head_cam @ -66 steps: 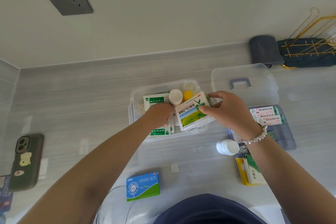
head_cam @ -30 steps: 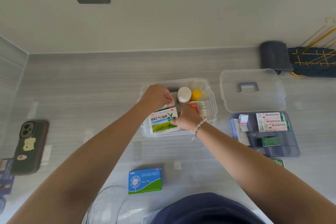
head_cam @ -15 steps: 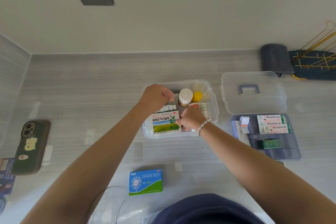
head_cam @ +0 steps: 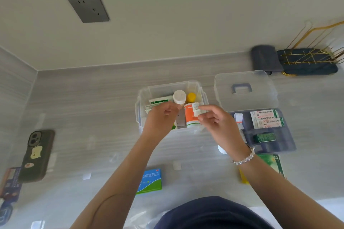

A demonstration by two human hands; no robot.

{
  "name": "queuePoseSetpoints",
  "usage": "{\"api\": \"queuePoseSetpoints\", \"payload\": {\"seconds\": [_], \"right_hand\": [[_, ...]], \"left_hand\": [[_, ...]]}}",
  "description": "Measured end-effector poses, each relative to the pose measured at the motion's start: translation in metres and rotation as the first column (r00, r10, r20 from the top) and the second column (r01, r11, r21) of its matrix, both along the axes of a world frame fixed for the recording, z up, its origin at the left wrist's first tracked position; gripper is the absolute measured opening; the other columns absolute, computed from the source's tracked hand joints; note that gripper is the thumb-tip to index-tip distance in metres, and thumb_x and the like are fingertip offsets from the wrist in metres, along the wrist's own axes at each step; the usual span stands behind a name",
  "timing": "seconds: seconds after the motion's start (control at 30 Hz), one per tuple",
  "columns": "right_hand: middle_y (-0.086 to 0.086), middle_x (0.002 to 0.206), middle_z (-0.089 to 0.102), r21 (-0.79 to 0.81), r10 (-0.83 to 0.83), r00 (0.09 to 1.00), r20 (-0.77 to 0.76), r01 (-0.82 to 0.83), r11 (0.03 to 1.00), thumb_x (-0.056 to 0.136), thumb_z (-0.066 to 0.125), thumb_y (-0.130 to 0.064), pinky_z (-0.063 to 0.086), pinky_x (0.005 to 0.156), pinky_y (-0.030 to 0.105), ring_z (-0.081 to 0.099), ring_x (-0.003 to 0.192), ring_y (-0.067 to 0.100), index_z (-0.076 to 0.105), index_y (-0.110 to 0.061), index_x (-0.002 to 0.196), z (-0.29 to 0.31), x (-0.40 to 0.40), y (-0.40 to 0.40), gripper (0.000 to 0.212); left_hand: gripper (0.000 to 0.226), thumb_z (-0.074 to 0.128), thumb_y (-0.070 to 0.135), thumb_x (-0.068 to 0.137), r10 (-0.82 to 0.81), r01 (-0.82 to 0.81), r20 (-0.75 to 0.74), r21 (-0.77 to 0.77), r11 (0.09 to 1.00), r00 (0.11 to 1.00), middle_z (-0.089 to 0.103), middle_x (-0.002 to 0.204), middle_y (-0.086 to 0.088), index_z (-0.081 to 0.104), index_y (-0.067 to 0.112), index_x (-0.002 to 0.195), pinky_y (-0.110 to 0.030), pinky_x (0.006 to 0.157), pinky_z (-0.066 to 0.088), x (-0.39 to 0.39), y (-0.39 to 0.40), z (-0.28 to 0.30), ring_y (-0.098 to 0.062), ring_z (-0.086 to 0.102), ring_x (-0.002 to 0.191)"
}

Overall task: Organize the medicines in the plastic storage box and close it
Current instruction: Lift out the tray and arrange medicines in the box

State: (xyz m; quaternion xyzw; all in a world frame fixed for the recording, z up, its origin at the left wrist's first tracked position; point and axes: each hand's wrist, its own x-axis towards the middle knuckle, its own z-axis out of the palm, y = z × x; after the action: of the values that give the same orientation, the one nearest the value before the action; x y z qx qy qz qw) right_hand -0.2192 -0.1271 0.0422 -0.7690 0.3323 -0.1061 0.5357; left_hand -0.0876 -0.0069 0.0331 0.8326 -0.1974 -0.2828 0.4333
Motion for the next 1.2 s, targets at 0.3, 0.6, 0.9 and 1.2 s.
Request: {"api": "queuePoseSetpoints", "payload": {"seconds": [0.3,0.6,0.9,1.2], "right_hand": [[0.0,0.083,0.07,-0.114,-0.158,0.981,-0.111,0.146,0.983,0.084,0.063,-0.018,0.049,0.074,0.026,0.066,0.08,0.016,0.065,-0.019,0.102,-0.019,-0.095,-0.041,0.019],[0.002,0.095,0.071,-0.162,-0.162,0.942,-0.292,0.118,0.98,0.086,0.061,-0.022,0.039,0.06,0.007,0.06,0.078,0.008,0.064,-0.016,0.107,-0.061,-0.176,-0.076,0.022],[0.008,0.114,0.06,-0.183,-0.14,0.903,-0.406,0.069,0.981,0.083,0.064,-0.019,0.051,0.08,0.027,0.061,0.099,0.019,0.06,-0.013,0.116,-0.084,-0.214,-0.083,0.034],[0.012,0.115,0.055,-0.208,-0.201,0.857,-0.474,0.113,0.972,0.076,0.07,-0.021,0.053,0.081,0.034,0.058,0.095,0.025,0.051,-0.014,0.123,-0.095,-0.225,-0.086,0.052]], "left_hand": [[0.014,0.055,0.027,0.087,-0.091,0.084,-0.125,-0.063,0.994,0.988,0.071,0.086,0.003,0.069,0.026,0.085,-0.03,0.076,0.052,-0.089,-0.039,-0.013,-0.014,0.066,0.085],[0.017,0.058,0.018,0.083,-0.157,0.176,-0.262,0.052,0.983,0.952,0.069,0.076,0.005,0.068,0.03,0.075,-0.027,0.075,0.052,-0.172,-0.078,-0.051,-0.014,0.065,0.078],[0.014,0.056,0.023,0.086,-0.052,0.056,-0.043,0.096,0.994,0.998,0.063,0.075,0.02,0.069,0.026,0.081,0.0,0.059,0.04,-0.209,-0.087,-0.062,0.009,0.058,0.071],[0.02,0.06,0.023,0.085,0.034,0.008,-0.221,0.184,0.983,0.975,0.065,0.078,0.013,0.069,0.018,0.102,0.001,0.057,0.04,-0.238,-0.08,-0.079,-0.003,0.059,0.074]]}}
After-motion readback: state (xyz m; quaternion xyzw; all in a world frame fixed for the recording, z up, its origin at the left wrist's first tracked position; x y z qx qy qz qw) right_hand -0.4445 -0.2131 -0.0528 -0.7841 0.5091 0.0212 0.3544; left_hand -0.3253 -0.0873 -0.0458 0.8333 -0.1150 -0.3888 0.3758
